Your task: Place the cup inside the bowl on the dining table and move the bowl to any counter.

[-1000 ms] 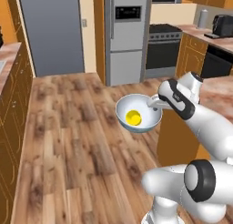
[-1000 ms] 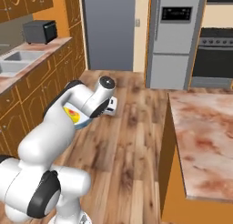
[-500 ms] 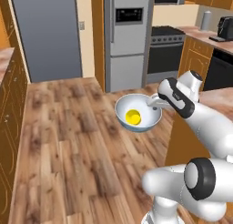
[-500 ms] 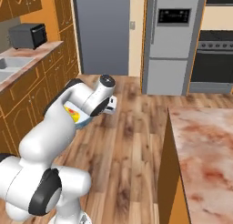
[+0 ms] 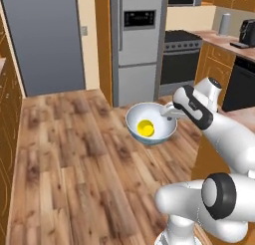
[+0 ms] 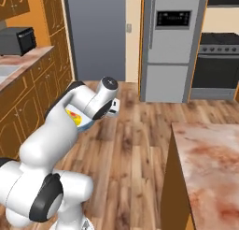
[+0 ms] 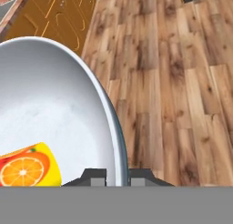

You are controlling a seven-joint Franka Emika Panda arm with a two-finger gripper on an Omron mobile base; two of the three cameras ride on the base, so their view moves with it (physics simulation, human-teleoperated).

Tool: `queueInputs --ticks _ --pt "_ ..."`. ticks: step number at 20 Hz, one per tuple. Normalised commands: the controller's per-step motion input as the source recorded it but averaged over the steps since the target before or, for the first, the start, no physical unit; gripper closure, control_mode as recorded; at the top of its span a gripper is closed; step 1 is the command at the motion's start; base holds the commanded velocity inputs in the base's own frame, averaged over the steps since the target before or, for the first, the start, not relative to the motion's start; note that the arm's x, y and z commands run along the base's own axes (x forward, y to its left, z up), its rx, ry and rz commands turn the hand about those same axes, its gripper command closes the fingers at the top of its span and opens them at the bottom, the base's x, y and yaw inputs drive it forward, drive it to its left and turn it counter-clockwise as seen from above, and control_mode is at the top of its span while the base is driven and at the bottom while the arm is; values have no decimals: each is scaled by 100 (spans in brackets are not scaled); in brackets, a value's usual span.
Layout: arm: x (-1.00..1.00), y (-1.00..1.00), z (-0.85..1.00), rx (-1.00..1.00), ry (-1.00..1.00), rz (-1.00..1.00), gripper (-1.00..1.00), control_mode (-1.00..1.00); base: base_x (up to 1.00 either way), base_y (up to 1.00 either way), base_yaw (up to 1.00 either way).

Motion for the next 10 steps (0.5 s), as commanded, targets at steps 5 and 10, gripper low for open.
queueInputs --ticks 5,10 --pt "0 0 0 0 0 0 100 100 68 44 -9" --pt "0 0 0 0 0 0 100 100 61 56 -5"
